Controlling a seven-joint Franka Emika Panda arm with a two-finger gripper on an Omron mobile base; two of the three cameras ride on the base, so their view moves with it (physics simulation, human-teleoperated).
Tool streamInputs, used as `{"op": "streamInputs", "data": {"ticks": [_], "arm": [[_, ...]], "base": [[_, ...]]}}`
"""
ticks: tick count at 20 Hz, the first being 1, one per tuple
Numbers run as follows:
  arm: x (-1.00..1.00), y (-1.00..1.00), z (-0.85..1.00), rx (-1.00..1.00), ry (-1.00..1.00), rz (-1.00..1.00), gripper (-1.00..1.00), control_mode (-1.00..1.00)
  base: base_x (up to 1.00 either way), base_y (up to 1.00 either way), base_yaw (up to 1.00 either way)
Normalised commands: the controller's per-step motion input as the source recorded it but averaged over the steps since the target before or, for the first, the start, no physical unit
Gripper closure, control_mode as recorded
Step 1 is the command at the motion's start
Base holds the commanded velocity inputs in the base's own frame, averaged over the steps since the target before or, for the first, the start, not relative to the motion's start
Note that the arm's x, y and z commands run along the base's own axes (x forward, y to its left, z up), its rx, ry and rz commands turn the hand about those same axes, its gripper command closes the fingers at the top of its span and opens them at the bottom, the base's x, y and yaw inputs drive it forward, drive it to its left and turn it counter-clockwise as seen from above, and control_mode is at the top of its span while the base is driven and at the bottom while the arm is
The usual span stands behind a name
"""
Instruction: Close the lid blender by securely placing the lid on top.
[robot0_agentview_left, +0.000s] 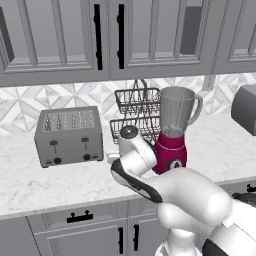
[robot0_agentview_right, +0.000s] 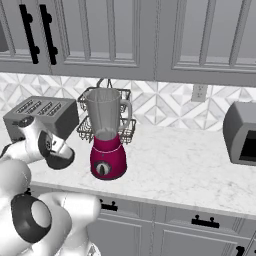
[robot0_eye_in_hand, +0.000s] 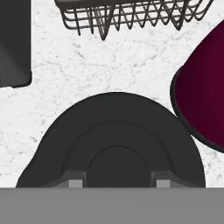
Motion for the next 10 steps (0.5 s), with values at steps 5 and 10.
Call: {"op": "streamInputs", "data": {"ticks": [5, 10], "arm": [[-0.27, 0.0, 0.88, 0.0, -0.12, 0.0, 1.0, -1.0], [-0.09, 0.0, 0.8, 0.0, -0.08, 0.0, 1.0, -1.0]], "base": [[0.0, 0.0, 0.0], [0.0, 0.0, 0.0]]}}
